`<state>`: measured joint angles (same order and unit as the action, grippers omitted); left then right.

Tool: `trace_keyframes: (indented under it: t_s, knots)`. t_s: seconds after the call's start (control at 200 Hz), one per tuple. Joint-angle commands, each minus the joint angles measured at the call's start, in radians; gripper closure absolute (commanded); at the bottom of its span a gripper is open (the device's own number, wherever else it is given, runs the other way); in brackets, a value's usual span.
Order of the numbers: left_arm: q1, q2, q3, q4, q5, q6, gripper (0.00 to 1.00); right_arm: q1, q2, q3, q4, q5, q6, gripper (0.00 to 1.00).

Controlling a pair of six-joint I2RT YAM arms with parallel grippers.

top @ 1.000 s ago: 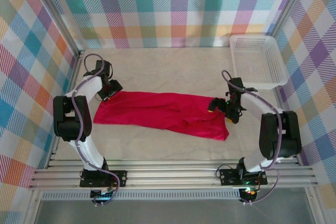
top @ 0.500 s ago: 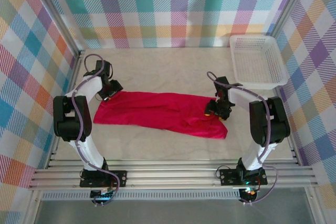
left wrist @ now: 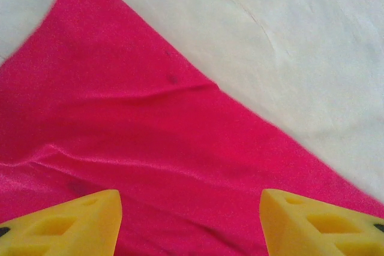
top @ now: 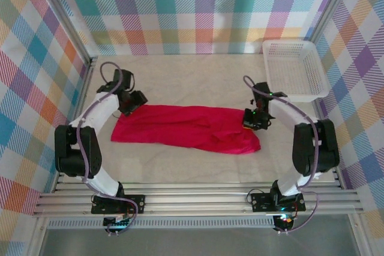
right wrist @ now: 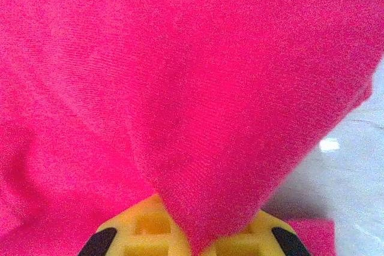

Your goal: Fold the inside-out t-shirt

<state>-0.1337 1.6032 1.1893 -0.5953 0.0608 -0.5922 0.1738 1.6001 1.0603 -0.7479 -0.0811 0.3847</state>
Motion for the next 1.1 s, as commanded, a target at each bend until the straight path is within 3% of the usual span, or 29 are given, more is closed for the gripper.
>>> trace_keyframes:
  t_s: [0.0,0.17,0.335,0.535,0.76,0.9,1.095]
  knots:
    - [-0.095,-0.016,-0.047,0.059,0.043,-0.071,0.38,-0.058,-0.068,0.028,-0.083,0.015,-0.067,1.0]
    - [-0.129,0.118,0.037,0.042,0.046,-0.042,0.38,-0.106,-0.101,0.069,-0.114,-0.006,-0.082,1.0]
    - [-0.108,0.247,0.105,0.028,-0.038,0.01,0.38,-0.103,-0.128,0.099,-0.117,-0.139,-0.042,1.0]
    - [-0.06,0.354,0.129,0.038,0.023,0.02,0.38,-0.018,-0.158,0.142,-0.122,-0.165,0.018,1.0]
    - [-0.004,0.214,0.161,0.004,0.075,0.014,0.37,0.135,-0.139,0.269,-0.14,-0.117,0.099,1.0]
    - [0.062,0.106,0.141,-0.022,0.121,-0.004,0.37,0.295,-0.056,0.407,-0.144,-0.08,0.154,1.0]
    - [0.237,0.004,-0.016,0.083,0.326,-0.09,0.37,0.461,0.124,0.632,-0.144,-0.062,0.2,1.0]
